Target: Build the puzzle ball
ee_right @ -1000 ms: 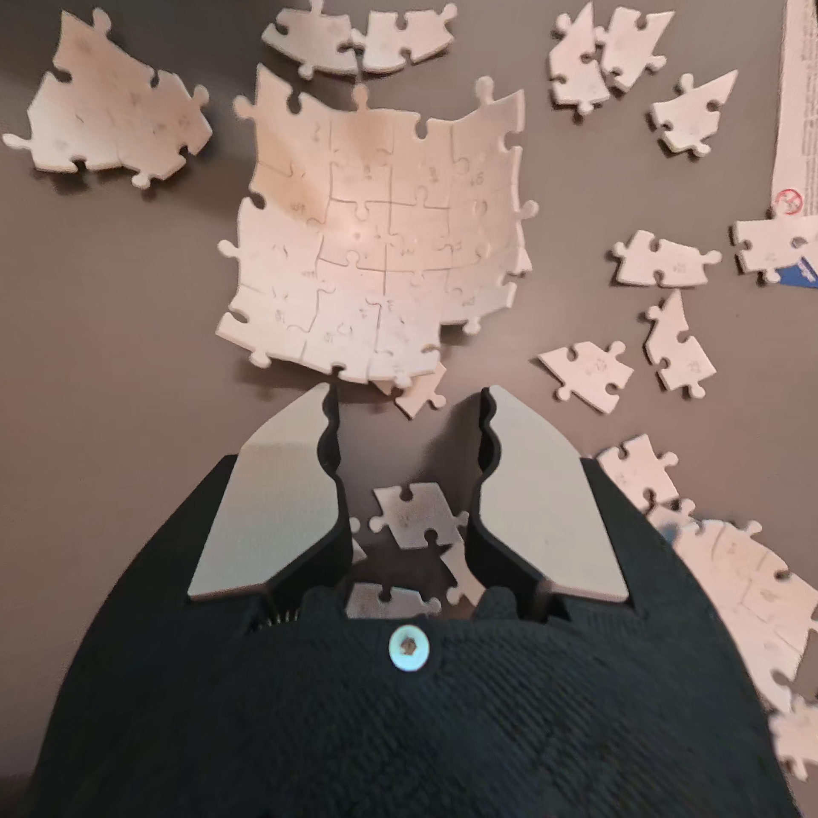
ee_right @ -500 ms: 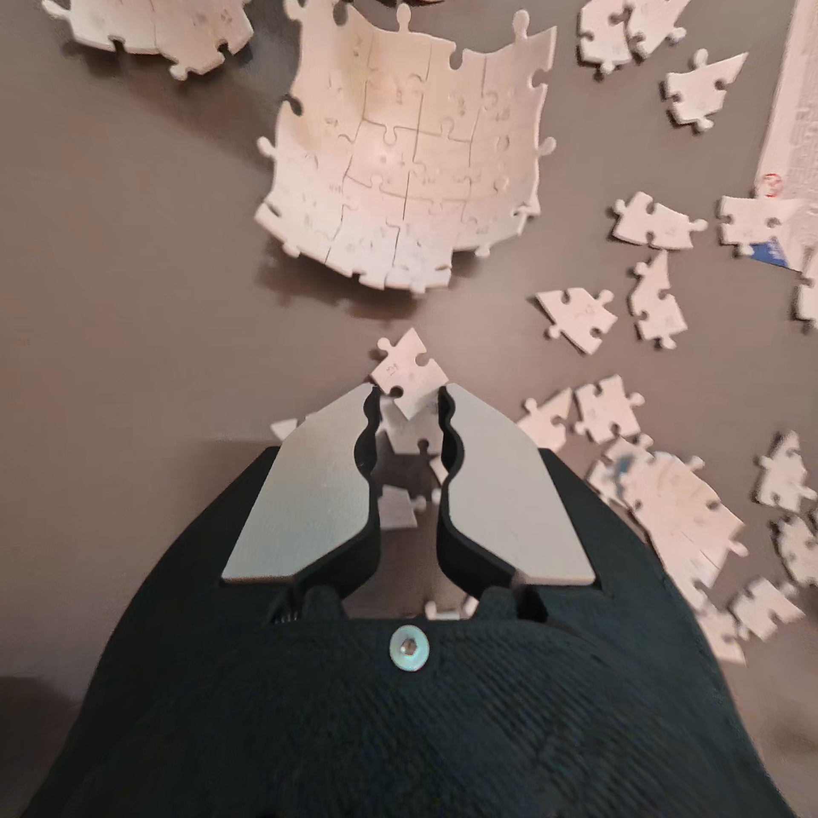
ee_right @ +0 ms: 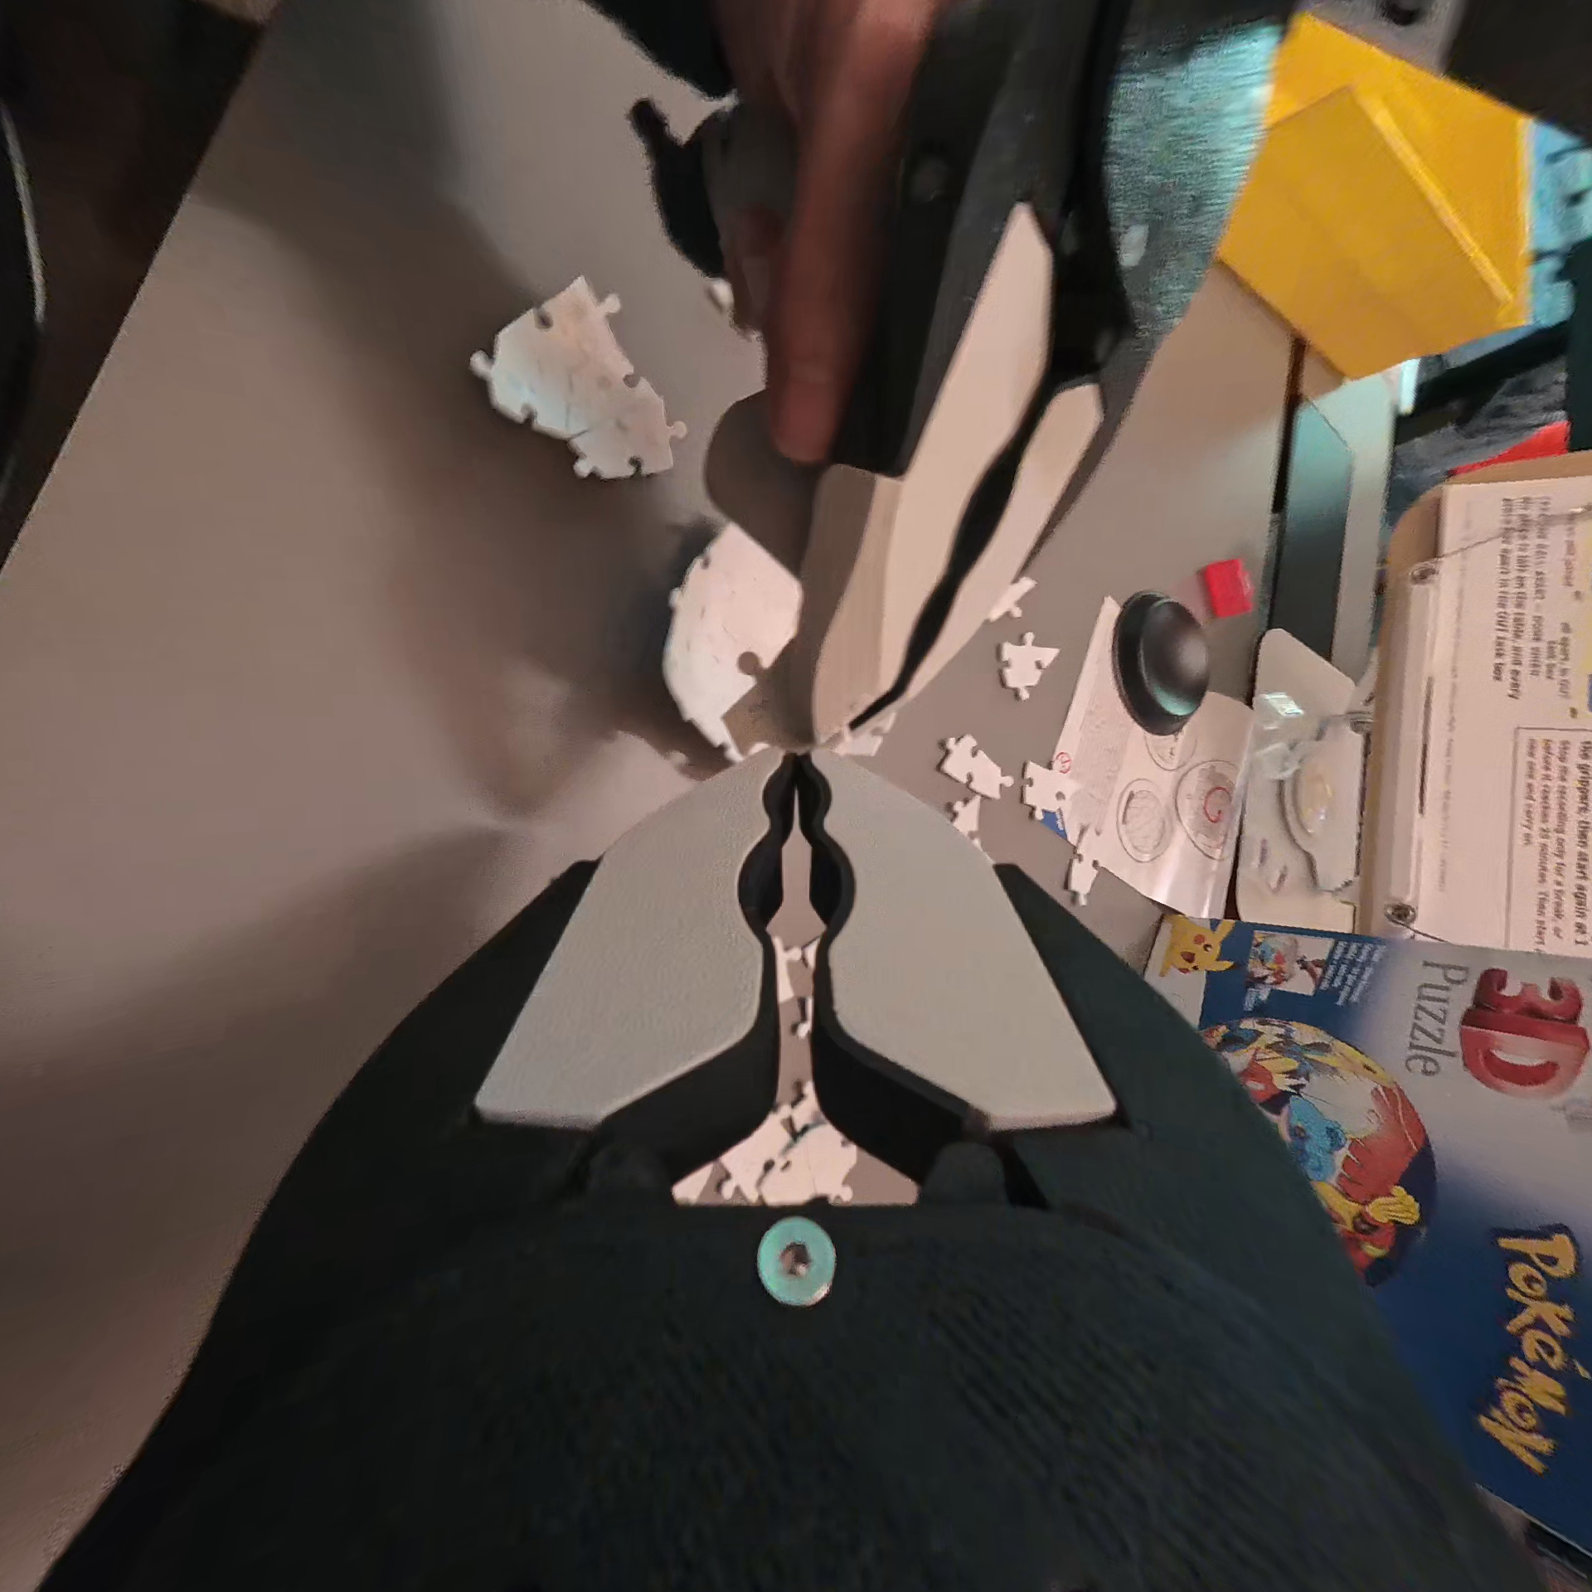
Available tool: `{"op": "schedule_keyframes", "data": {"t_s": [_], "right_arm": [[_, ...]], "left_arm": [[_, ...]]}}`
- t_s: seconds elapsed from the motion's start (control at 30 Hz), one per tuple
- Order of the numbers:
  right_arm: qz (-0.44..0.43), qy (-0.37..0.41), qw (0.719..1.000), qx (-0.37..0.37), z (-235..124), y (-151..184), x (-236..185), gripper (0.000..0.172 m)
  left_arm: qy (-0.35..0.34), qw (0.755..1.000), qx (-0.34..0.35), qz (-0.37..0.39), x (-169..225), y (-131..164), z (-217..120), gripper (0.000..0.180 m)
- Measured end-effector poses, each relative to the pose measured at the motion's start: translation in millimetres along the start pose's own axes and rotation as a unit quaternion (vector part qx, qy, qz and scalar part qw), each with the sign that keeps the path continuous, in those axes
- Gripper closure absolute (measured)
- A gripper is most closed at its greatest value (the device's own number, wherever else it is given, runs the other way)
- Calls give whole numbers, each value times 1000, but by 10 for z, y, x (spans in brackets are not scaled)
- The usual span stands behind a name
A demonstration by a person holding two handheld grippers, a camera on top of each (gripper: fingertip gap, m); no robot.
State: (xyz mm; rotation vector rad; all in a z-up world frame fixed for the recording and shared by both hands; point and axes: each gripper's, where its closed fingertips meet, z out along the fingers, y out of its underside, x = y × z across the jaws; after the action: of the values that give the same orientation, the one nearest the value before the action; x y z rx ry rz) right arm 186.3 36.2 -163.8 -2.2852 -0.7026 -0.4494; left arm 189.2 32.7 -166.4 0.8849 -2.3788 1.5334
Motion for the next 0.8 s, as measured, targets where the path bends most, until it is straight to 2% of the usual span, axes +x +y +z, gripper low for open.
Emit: {"op": "schedule_keyframes", "data": {"t_s": [0.03,0.17,0.2,0.23,0.3,0.33,0.4,0.43,0.47,0.57,0.63,0.7,0.8], "right_arm": [[9,11,1000,17,-6,-23,40,172],[69,36,995,62,11,-48,154,171],[98,50,991,75,9,-45,213,164],[144,69,982,97,-8,-50,303,150],[264,76,945,179,-84,-125,478,119],[312,60,916,244,-160,-219,546,114],[388,30,835,388,-394,-398,703,118],[410,19,803,431,-472,-426,761,123],[416,11,790,450,-490,-441,773,129],[398,-10,807,437,-340,-528,662,154],[386,35,821,419,-234,-549,688,155],[371,75,818,433,-256,-605,713,159],[378,66,811,442,-261,-659,685,159]], "left_arm": [[3,1000,5,1,7,-17,-14,179],[-21,999,45,17,-71,-92,-91,179],[-36,997,60,16,-125,-119,-130,179],[-53,995,77,13,-188,-152,-183,179],[-66,990,124,14,-240,-252,-311,179],[-70,986,151,14,-254,-313,-381,179],[-77,978,192,14,-283,-408,-506,179],[-79,974,212,15,-287,-461,-566,179],[-77,969,235,18,-275,-518,-621,179],[-55,953,297,32,-167,-671,-742,179],[-40,944,324,49,-77,-725,-772,179],[-47,936,343,64,-50,-745,-799,179],[-43,932,353,75,-9,-724,-808,179]]}}
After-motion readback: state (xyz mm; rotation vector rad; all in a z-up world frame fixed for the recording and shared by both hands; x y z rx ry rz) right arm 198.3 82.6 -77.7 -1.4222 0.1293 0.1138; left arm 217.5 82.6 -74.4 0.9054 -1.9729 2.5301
